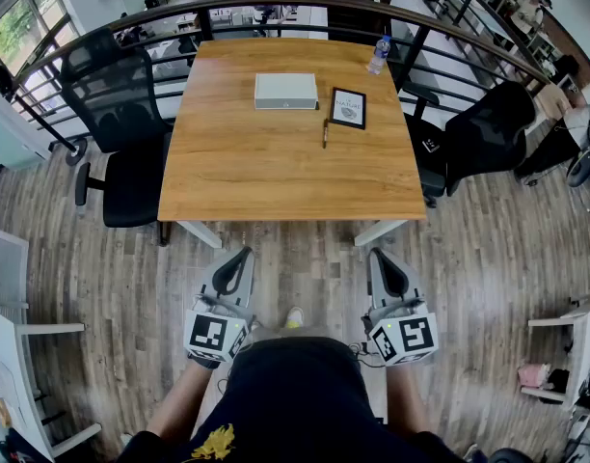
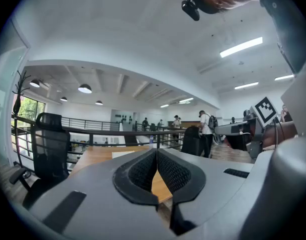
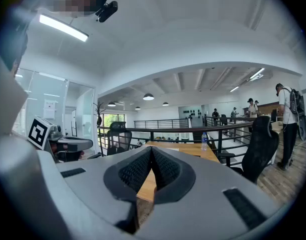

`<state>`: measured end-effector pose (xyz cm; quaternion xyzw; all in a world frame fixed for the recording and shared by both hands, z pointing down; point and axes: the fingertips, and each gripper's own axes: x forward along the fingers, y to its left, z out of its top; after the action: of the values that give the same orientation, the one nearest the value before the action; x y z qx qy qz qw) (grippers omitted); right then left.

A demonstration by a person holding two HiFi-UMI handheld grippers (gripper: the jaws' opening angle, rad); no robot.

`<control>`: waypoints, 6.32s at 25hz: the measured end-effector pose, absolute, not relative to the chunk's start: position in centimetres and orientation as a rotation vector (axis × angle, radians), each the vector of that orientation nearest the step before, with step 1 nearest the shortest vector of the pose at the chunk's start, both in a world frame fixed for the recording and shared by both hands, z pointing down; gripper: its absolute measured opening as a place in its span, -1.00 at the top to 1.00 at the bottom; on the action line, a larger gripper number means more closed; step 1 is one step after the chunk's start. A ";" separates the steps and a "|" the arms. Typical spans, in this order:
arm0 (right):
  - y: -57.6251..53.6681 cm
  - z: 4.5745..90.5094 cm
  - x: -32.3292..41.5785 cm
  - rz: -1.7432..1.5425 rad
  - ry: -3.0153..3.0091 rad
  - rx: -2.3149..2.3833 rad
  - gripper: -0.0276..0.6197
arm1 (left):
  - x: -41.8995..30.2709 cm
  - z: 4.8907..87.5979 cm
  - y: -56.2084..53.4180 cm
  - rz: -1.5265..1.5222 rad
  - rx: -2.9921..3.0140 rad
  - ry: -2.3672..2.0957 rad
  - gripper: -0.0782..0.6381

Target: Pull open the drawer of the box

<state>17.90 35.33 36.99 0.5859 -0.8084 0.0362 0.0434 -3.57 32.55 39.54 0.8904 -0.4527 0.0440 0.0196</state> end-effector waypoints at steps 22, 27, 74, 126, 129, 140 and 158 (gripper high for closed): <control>34.3 37.3 19.1 0.120 -2.487 1.777 0.92 | -4.0 40.2 30.5 0.169 2.660 -1.580 0.73; 34.1 37.6 19.5 0.138 -2.484 1.788 0.92 | -3.4 40.3 30.7 0.160 2.656 -1.545 0.73; 10.6 36.4 11.7 0.212 -2.347 1.794 0.92 | -12.1 39.5 6.0 0.155 2.636 -1.558 0.73; -14.5 47.3 10.3 0.316 -2.289 1.744 0.42 | -10.0 45.2 -12.5 0.252 2.568 -1.506 0.73; -15.0 48.5 9.8 0.322 -2.279 1.727 0.42 | -10.0 45.7 -12.4 0.281 2.567 -1.494 0.73; -19.6 56.2 8.8 0.405 -2.208 1.669 0.42 | -10.5 47.7 -11.8 0.342 2.532 -1.474 0.73; -27.9 67.3 8.7 0.520 -2.070 1.710 0.44 | -9.4 51.4 -13.5 0.356 2.473 -1.470 0.73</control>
<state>8.65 -27.86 67.26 0.6124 -0.7413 0.1861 0.2020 -9.42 -13.48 51.36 0.8468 -0.5034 0.1221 0.1210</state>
